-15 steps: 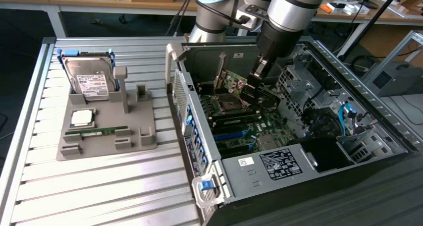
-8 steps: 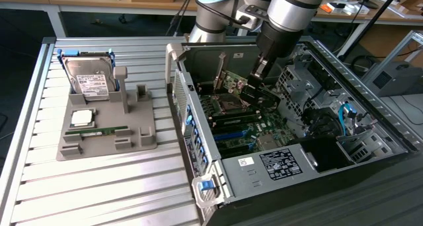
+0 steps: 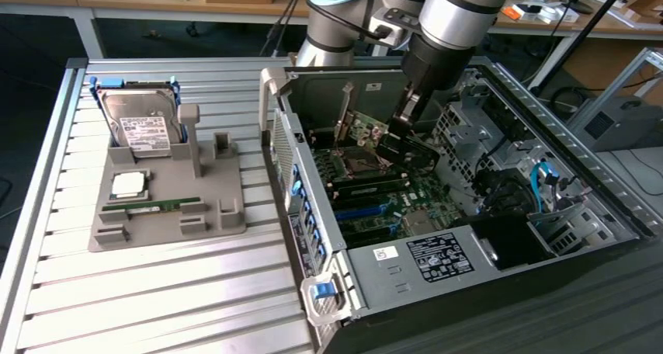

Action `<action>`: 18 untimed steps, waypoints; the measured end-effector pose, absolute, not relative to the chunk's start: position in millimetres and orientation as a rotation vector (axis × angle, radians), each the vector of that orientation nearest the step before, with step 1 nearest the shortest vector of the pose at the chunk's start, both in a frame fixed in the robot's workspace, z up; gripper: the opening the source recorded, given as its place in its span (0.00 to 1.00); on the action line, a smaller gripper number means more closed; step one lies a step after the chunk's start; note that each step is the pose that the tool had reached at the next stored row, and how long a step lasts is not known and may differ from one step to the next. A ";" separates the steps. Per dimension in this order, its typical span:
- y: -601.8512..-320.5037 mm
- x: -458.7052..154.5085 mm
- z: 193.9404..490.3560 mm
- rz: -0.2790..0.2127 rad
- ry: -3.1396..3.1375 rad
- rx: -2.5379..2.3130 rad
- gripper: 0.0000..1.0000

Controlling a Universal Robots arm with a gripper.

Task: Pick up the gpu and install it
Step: 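Insert the gpu into the slot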

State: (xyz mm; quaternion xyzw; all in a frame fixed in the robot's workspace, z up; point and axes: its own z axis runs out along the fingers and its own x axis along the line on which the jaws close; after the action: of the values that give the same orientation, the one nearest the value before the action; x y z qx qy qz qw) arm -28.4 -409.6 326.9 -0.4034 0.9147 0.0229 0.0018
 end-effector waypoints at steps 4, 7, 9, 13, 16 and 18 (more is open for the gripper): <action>-409.6 -28.4 326.9 0.072 2.864 -1.280 0.27; -409.6 -28.4 326.8 0.072 2.859 -1.291 0.27; -409.6 -28.3 326.8 0.072 2.856 -1.299 0.27; -409.6 -28.4 326.8 0.072 2.850 -1.314 0.27; -409.6 -28.4 326.7 0.072 2.845 -1.325 0.27; -409.6 -28.3 326.7 0.072 2.841 -1.333 0.27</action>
State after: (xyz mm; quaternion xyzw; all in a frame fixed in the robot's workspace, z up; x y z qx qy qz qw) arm -28.3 -409.6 326.7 -0.4248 0.9050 0.0229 0.0013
